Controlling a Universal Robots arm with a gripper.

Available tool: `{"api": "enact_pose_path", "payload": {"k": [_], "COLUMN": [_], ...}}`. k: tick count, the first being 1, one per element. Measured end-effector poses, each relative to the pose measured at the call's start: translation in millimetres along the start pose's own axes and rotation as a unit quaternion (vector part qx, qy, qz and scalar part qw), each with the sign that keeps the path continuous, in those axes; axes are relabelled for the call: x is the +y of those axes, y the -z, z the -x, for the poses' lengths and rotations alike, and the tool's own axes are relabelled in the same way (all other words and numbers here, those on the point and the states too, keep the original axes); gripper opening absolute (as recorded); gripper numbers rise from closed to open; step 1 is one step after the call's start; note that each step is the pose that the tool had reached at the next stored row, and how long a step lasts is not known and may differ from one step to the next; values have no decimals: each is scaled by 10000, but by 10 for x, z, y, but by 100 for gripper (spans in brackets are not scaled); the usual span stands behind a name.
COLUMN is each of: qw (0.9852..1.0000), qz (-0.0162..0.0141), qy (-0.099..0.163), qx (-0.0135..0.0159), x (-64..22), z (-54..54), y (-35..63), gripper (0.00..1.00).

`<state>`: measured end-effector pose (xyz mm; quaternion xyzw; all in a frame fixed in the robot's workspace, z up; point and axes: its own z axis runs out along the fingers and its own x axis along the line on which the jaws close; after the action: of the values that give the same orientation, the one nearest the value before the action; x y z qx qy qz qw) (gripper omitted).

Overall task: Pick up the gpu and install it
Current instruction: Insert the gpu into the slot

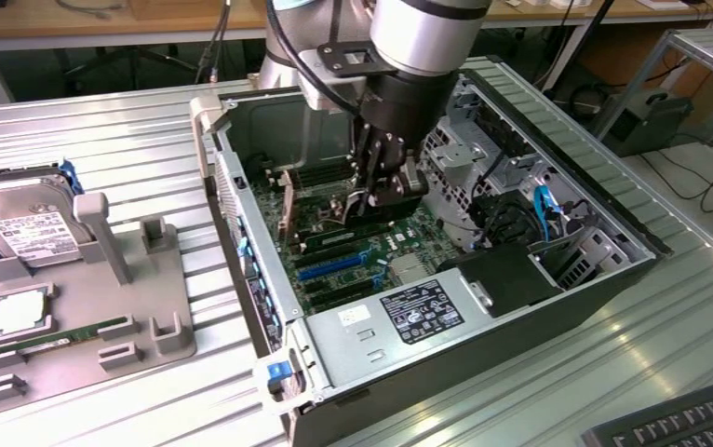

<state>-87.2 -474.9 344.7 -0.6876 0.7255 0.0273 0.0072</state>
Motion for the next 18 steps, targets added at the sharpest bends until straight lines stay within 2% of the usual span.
{"api": "enact_pose_path", "payload": {"k": [3, 11, 18], "qw": [10000, 10000, 9999], "qz": [-10, -74, -104], "qy": [2, 41, 59], "qx": [0, -2, -3], "x": [31, 78, 120], "z": [-4, -9, 42], "y": [-46, -197, -320], "gripper": [26, 26, 26]}}
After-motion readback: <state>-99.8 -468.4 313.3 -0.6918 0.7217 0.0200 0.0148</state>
